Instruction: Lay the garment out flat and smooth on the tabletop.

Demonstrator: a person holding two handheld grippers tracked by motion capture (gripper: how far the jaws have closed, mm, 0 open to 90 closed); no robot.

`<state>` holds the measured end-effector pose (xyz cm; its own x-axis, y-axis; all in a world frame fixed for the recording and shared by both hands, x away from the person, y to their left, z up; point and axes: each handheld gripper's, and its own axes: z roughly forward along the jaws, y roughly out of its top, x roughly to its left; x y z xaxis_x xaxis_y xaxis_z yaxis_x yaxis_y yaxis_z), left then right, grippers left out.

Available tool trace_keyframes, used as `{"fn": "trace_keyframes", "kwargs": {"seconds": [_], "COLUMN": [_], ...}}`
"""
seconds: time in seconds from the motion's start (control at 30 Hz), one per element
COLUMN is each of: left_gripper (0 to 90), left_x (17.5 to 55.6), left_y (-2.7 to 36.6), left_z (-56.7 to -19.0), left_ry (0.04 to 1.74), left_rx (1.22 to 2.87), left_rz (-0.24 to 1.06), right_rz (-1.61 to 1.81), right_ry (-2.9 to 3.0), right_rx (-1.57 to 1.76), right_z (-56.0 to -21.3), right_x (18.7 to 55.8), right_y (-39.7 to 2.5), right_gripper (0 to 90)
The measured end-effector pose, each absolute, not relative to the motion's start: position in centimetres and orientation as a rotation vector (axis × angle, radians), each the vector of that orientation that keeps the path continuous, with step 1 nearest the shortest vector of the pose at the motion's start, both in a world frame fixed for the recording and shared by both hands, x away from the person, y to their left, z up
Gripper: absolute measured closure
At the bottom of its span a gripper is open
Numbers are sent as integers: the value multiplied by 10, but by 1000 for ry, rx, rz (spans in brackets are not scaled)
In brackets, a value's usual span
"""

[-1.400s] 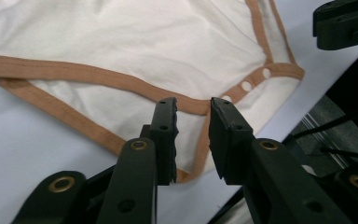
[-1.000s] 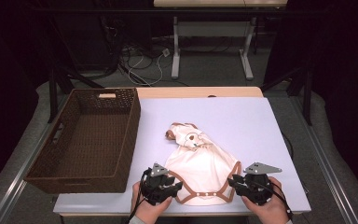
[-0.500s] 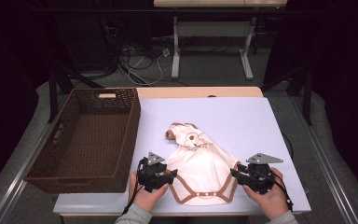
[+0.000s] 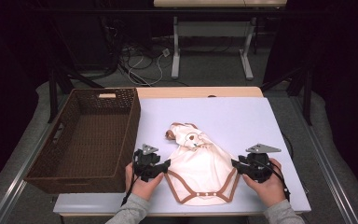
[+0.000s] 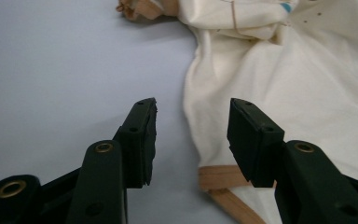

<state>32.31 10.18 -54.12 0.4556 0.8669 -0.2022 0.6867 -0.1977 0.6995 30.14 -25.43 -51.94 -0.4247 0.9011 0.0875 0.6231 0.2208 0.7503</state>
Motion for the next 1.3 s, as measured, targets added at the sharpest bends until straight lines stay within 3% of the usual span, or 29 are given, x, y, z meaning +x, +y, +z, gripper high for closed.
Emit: {"fn": "trace_keyframes", "kwargs": {"seconds": [0.57,0.93,1.03,1.17,1.3], "left_gripper": [552,680,725,812,879], "left_x": [325,317,317,317,317], "left_y": [103,97,97,97,96], "left_z": [-555,-557,-557,-557,-557], "left_ry": [1314,1275,1272,1259,1252], "left_rx": [2004,2026,2028,2045,2047], "left_rz": [288,252,247,246,231], "right_rz": [998,978,935,930,916], "right_ry": [2067,2103,2120,2159,2171], "right_rx": [1472,1486,1470,1524,1525], "right_z": [-533,-545,-548,-550,-548], "right_x": [315,320,321,321,319], "right_y": [-270,-268,-264,-261,-260], "right_gripper": [615,582,653,817,869]}}
